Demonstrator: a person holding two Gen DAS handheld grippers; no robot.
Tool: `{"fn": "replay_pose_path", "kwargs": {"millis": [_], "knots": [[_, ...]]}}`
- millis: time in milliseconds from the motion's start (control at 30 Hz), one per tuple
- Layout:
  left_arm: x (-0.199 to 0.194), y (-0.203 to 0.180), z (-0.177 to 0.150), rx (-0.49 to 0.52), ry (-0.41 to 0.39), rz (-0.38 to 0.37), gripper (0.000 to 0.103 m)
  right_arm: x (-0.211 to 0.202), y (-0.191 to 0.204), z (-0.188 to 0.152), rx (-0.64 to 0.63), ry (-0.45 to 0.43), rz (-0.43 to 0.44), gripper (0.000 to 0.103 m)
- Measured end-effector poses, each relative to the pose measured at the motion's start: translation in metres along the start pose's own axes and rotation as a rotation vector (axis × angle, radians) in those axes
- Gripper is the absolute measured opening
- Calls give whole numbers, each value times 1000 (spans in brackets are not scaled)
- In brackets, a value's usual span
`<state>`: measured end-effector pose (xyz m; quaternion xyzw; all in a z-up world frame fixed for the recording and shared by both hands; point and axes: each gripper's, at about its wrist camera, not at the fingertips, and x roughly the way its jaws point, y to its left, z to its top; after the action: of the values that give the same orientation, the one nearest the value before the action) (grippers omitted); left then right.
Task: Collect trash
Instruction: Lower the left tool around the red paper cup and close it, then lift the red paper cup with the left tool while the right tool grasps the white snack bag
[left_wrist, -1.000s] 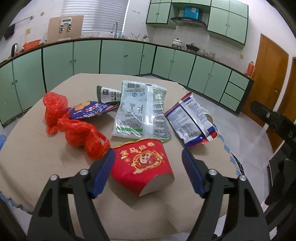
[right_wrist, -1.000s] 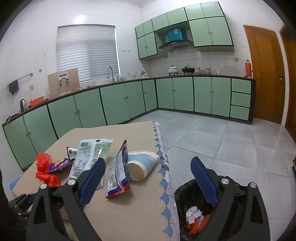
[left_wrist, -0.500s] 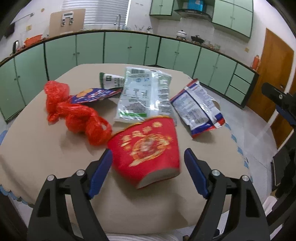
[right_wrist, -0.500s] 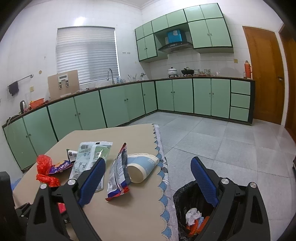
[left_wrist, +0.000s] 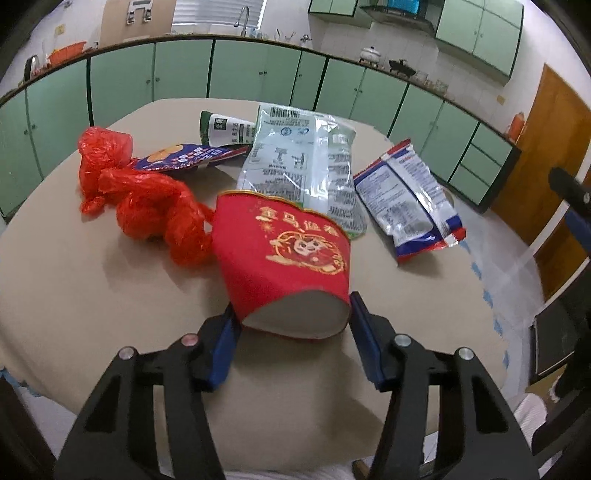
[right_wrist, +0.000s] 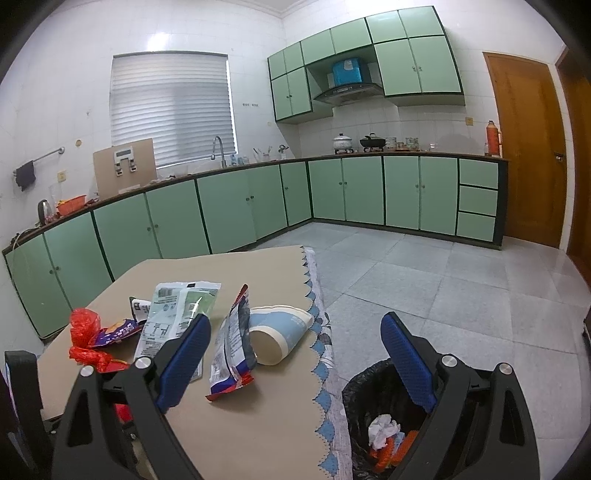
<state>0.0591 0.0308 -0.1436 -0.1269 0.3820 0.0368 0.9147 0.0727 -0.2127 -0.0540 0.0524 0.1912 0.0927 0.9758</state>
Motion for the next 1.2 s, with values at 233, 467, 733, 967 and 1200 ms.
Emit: {"fn": "replay_pose_path", "kwargs": {"millis": [233, 467, 733, 967, 1200], "knots": [[-15, -3, 7, 33, -87, -5, 53, -1, -1, -1, -5, 4, 1, 91], [-25, -10, 15, 67, -143, -8, 53, 1, 3, -3, -11, 5, 8, 91], [-41, -6, 31, 97, -245, 18, 52, 18, 10, -2, 7, 30, 30, 89], [-33, 3, 45, 101, -269, 49, 52, 52, 30, -11, -19, 68, 52, 82], [-24, 11, 53, 106, -274, 66, 52, 77, 44, -26, -30, 128, 58, 77]]}}
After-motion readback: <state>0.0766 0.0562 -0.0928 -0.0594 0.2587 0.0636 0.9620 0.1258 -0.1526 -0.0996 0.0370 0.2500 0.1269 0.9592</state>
